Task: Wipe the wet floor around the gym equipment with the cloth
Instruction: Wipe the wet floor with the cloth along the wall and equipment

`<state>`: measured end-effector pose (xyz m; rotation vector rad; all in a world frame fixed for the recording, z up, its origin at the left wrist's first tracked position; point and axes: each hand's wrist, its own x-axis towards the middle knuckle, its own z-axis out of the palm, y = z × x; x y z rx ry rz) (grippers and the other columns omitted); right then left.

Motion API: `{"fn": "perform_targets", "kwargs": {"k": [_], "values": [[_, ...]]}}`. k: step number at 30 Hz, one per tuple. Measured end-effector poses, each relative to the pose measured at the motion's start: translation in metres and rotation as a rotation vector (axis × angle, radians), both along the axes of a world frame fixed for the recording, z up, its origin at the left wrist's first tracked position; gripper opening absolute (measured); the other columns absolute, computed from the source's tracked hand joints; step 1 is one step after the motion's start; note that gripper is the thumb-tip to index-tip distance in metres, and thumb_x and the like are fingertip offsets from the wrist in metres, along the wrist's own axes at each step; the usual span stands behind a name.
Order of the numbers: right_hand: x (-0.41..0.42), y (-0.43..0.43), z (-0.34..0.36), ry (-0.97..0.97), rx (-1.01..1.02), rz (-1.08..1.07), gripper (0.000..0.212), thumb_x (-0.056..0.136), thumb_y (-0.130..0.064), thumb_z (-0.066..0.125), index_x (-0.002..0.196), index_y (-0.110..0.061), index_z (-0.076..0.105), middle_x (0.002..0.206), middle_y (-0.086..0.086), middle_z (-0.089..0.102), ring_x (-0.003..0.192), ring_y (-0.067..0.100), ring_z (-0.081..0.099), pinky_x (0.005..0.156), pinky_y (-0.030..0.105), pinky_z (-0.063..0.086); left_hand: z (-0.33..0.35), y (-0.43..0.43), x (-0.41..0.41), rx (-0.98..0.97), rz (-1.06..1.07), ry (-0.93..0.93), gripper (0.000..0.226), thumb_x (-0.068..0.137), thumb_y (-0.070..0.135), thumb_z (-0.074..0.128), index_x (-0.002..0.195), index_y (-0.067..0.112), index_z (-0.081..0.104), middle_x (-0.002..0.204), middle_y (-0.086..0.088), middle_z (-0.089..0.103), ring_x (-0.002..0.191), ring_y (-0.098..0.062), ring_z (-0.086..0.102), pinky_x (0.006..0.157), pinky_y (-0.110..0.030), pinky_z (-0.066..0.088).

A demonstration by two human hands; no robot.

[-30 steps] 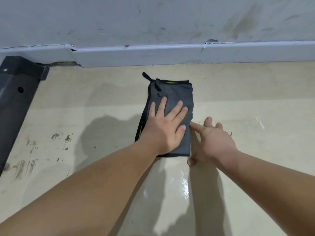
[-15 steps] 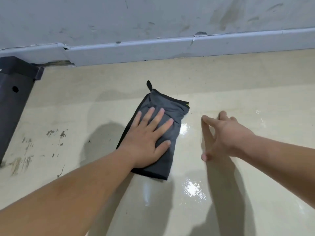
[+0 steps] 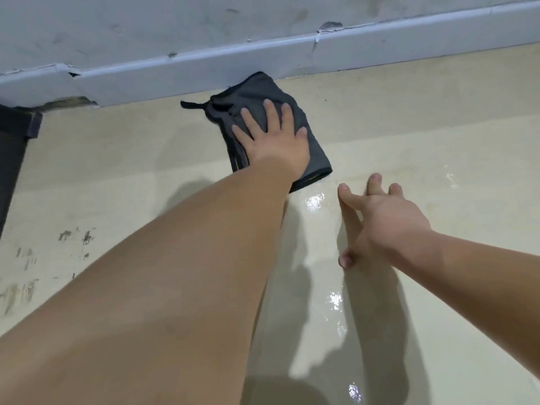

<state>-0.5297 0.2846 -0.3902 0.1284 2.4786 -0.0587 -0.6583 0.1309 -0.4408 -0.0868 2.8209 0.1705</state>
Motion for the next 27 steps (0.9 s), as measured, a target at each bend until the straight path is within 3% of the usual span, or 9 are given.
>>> {"fn": "perform_targets", "kwargs": {"k": [5,8,12,15,18,21,23,25,27], "values": [[0.005,0.004,0.007,0.014,-0.025,-0.005,0.14,0.049,-0.055,0.095,0.154,-0.058,0.002,0.17,-0.004,-0.007,0.157,0.032,-0.003,0.109,0.052,0.046,-0.016,-0.005,0.088,0.057,-0.414,0.155,0.065,0.107,0.056,0.014,0.168,0.035,0.008,0.177,0.005,0.0,0.161,-0.039,-0.007,0.126,-0.064,-0.002],[0.007,0.007,0.012,0.049,-0.102,-0.021,0.136,0.045,-0.054,0.096,0.152,-0.059,0.012,0.168,-0.007,0.007,0.155,0.028,0.01,0.106,0.051,0.048,-0.018,-0.015,0.146,0.072,-0.473,0.198,0.065,0.107,0.055,0.02,0.167,0.032,0.019,0.177,-0.001,0.01,0.161,-0.041,0.002,0.125,-0.067,0.004],[0.022,0.007,0.015,0.099,-0.223,-0.022,0.118,0.048,-0.05,0.097,0.149,-0.038,0.037,0.135,-0.002,0.037,0.135,0.024,0.032,0.103,0.049,0.049,-0.012,-0.018,0.228,0.07,-0.442,0.207,0.065,0.105,0.053,0.032,0.165,0.029,0.028,0.176,-0.011,0.008,0.16,-0.043,0.005,0.122,-0.072,0.004],[0.062,0.006,0.021,0.22,-0.19,-0.01,0.095,0.064,-0.045,0.084,0.145,-0.041,0.036,0.144,-0.008,0.038,0.141,0.017,0.03,0.104,0.051,0.046,-0.008,-0.014,0.297,0.086,-0.464,0.201,0.067,0.104,0.051,0.04,0.163,0.02,0.034,0.174,-0.013,0.018,0.159,-0.044,0.012,0.121,-0.073,0.012],[0.104,0.014,0.03,0.215,-0.149,0.067,0.09,0.074,-0.048,0.077,0.15,-0.043,0.028,0.151,-0.007,0.035,0.142,0.019,0.033,0.106,0.046,0.044,-0.009,-0.019,0.343,0.072,-0.622,0.15,0.071,0.102,0.05,0.045,0.162,0.013,0.036,0.174,-0.012,0.021,0.159,-0.041,0.014,0.123,-0.069,0.016],[0.129,0.038,0.036,0.184,-0.183,0.049,0.084,0.082,-0.052,0.072,0.153,-0.041,0.029,0.149,-0.008,0.038,0.137,0.018,0.042,0.101,0.038,0.048,-0.008,-0.025,0.323,0.073,-0.702,0.092,0.079,0.098,0.055,0.042,0.165,0.015,0.029,0.176,-0.012,0.012,0.162,-0.032,0.004,0.127,-0.063,0.009],[0.136,0.055,0.038,0.144,-0.227,-0.035,0.083,0.082,-0.052,0.074,0.153,-0.038,0.033,0.147,-0.01,0.04,0.13,0.017,0.049,0.098,0.039,0.051,-0.006,-0.022,0.29,0.005,-0.676,0.057,0.083,0.097,0.06,0.027,0.168,0.021,0.013,0.177,-0.01,-0.003,0.162,-0.029,-0.01,0.128,-0.06,-0.001],[0.143,0.07,0.037,0.117,-0.277,-0.1,0.083,0.081,-0.051,0.076,0.153,-0.037,0.036,0.147,-0.011,0.041,0.125,0.016,0.054,0.097,0.04,0.052,-0.006,-0.017,0.257,-0.083,-0.563,0.044,0.082,0.097,0.061,0.013,0.168,0.025,-0.004,0.175,-0.008,-0.018,0.16,-0.027,-0.02,0.127,-0.059,-0.008],[0.148,0.084,0.036,0.111,-0.301,-0.128,0.083,0.081,-0.051,0.077,0.152,-0.037,0.037,0.149,-0.013,0.04,0.125,0.014,0.054,0.098,0.04,0.052,-0.007,-0.007,0.225,-0.091,-0.384,0.063,0.078,0.099,0.06,0.01,0.167,0.028,-0.011,0.174,-0.006,-0.021,0.16,-0.026,-0.021,0.127,-0.059,-0.009]]}}
